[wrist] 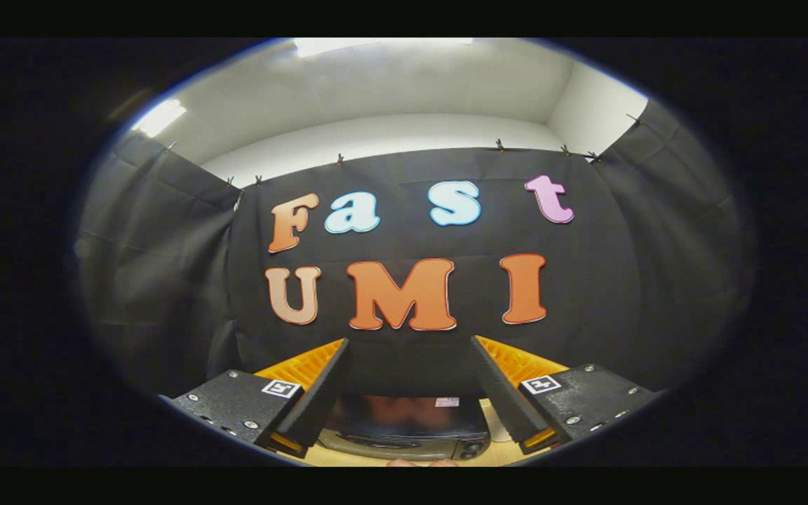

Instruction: Open the toaster oven, put the food inside, and close the toaster oven door.

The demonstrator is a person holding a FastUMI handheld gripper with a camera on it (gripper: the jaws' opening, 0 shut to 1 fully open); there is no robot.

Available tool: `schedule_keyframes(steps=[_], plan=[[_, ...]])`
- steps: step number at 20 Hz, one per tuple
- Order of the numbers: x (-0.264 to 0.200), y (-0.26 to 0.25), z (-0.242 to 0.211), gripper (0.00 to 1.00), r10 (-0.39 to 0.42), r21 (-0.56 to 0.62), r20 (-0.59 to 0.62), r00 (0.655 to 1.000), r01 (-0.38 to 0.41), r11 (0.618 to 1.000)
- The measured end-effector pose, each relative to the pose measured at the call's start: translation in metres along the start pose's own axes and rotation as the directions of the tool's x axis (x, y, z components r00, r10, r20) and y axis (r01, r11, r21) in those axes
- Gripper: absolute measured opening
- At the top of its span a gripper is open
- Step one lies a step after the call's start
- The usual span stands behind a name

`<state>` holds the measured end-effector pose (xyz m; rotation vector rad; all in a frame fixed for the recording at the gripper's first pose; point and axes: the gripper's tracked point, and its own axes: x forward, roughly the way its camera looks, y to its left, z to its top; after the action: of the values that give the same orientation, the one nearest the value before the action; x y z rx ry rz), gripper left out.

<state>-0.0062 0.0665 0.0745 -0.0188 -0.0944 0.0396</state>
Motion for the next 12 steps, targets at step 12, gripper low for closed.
schedule_keyframes(steps=[12], plan=[[0.018,0.007,-0.134,0.99,0.038,0.060,-0.308,0.950,-0.021,0.998]])
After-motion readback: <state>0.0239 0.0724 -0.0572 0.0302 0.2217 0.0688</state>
